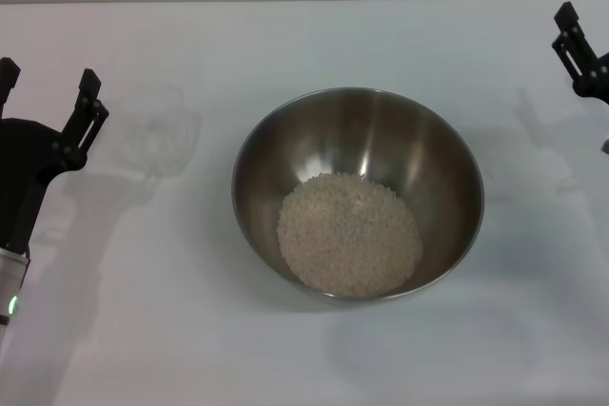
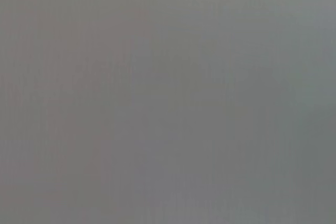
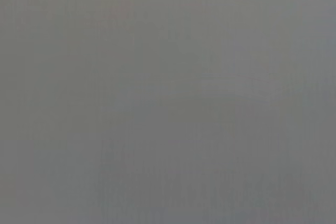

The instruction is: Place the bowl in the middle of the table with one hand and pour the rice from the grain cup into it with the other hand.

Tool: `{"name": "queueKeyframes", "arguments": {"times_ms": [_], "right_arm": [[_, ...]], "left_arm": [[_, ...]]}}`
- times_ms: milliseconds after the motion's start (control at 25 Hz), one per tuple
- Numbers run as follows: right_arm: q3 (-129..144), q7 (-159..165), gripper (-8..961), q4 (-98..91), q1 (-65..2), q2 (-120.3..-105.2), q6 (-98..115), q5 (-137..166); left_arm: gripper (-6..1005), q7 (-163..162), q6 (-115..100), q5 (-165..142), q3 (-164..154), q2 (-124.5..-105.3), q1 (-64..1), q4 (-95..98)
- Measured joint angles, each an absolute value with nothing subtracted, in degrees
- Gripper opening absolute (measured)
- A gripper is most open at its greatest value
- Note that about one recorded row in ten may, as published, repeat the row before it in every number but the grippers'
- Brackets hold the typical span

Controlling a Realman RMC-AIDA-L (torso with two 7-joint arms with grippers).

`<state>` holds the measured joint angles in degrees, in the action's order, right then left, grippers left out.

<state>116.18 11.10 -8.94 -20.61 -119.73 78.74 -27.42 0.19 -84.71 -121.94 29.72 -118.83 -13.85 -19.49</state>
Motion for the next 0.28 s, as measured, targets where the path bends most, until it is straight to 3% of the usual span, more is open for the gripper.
{"name": "queueKeyframes", "arguments": {"times_ms": [120,280], "right_arm": [[116.2,11.1,715,-10.0,-21.6,-119.68,76.9,-27.4],[116.2,11.1,715,-10.4,-22.6,-119.63,75.9,-27.5]], "left_arm": [[866,0.1,-84.2,-121.8,30.3,-118.95,-14.3,-19.5],[870,0.1,-83.7,-121.7,30.8,-119.06,-14.4,-19.9]]}}
